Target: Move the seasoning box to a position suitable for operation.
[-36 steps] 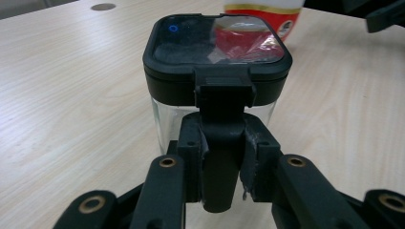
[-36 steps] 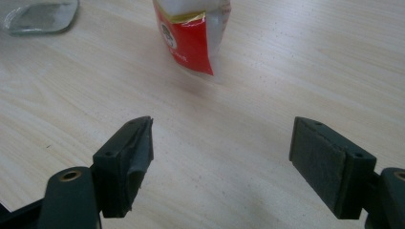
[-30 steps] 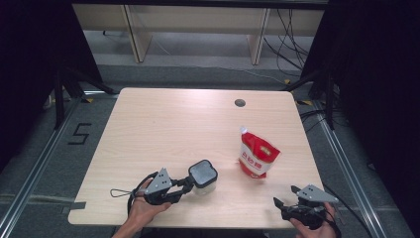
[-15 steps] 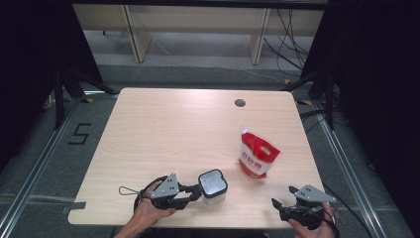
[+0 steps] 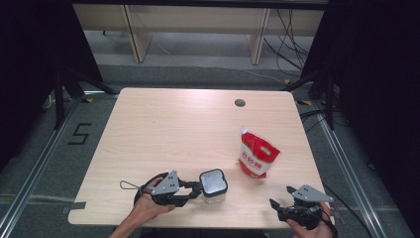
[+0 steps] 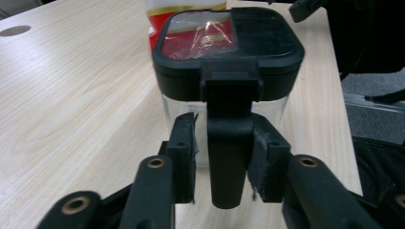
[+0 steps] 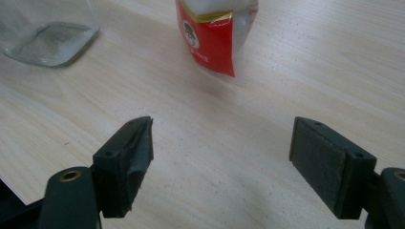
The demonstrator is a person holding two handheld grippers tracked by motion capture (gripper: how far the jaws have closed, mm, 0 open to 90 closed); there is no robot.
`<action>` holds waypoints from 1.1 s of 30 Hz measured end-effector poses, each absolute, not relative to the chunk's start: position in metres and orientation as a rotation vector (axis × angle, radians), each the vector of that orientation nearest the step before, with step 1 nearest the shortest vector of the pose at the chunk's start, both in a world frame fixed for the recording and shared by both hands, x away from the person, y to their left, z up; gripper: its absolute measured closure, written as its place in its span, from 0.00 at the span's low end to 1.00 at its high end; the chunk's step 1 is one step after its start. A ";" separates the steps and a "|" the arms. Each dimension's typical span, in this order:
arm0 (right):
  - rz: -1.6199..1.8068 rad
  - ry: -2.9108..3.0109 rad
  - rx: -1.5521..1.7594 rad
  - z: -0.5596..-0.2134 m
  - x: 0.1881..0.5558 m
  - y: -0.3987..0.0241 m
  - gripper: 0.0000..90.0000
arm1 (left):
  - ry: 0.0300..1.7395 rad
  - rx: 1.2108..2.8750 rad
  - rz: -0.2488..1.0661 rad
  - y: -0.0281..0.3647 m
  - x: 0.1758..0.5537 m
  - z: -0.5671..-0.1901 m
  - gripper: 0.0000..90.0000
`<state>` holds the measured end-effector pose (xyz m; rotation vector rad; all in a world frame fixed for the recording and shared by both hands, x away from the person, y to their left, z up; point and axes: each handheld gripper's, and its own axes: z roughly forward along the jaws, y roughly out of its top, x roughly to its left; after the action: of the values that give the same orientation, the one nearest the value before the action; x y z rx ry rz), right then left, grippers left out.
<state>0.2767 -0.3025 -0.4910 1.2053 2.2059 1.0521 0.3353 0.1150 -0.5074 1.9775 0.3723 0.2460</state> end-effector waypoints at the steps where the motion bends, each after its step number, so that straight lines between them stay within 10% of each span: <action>1: 1.058 2.206 1.207 -0.491 0.276 -0.302 0.27 | 0.390 1.971 0.252 0.115 0.335 -0.507 0.70; 33: 1.068 2.239 1.183 -0.493 0.277 -0.303 0.27 | 0.752 1.889 0.247 0.135 0.333 -0.472 0.28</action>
<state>0.2771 -0.3027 -0.4929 1.1829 2.2392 1.0676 0.3332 0.1347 -0.4721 1.8892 0.7519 0.2469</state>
